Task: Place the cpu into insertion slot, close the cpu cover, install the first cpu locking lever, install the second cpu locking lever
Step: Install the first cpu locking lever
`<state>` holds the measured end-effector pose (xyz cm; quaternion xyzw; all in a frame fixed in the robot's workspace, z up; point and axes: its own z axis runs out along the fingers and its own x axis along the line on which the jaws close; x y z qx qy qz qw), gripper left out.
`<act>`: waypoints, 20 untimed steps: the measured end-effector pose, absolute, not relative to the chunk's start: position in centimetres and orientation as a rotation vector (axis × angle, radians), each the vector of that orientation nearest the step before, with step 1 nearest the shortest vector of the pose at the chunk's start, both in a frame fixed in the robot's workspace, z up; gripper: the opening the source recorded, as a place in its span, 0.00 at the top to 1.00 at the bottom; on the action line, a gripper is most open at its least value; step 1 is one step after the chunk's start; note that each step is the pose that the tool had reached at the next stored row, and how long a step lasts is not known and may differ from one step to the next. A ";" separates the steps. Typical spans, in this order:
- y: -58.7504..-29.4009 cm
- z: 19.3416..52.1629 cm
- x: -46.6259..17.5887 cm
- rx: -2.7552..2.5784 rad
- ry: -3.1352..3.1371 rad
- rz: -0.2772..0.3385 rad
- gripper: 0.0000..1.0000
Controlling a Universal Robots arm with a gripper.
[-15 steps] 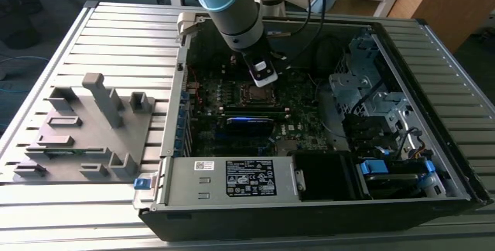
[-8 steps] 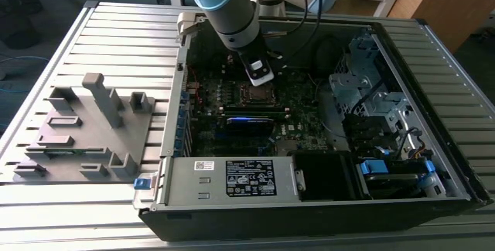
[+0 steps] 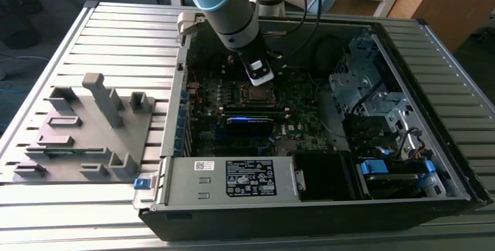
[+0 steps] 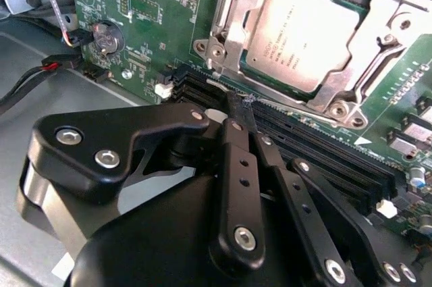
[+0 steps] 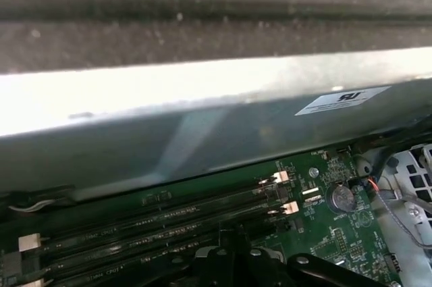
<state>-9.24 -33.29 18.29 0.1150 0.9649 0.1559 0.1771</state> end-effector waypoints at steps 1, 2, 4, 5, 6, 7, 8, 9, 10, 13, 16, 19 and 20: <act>-33.3 18.3 -9.2 0.324 2.729 0.438 0.89; -33.3 18.3 -9.2 0.323 2.728 0.437 0.89; -33.3 18.3 -9.2 0.323 2.728 0.436 0.89; -33.3 18.3 -9.2 0.323 2.727 0.435 0.89; -33.3 18.3 -9.2 0.323 2.727 0.435 0.89; -33.3 18.3 -9.2 0.323 2.727 0.435 0.89; -33.3 18.3 -9.2 0.323 2.727 0.435 0.89; -33.3 18.3 -9.2 0.323 2.727 0.435 0.89; -33.3 18.3 -9.3 0.323 2.726 0.435 0.89; -33.3 18.3 -9.3 0.321 2.723 0.431 0.89; -33.3 18.3 -9.4 0.318 2.720 0.421 0.89; -33.3 18.2 -9.4 0.313 2.716 0.407 0.89; -33.3 18.2 -9.4 0.311 2.714 0.402 0.89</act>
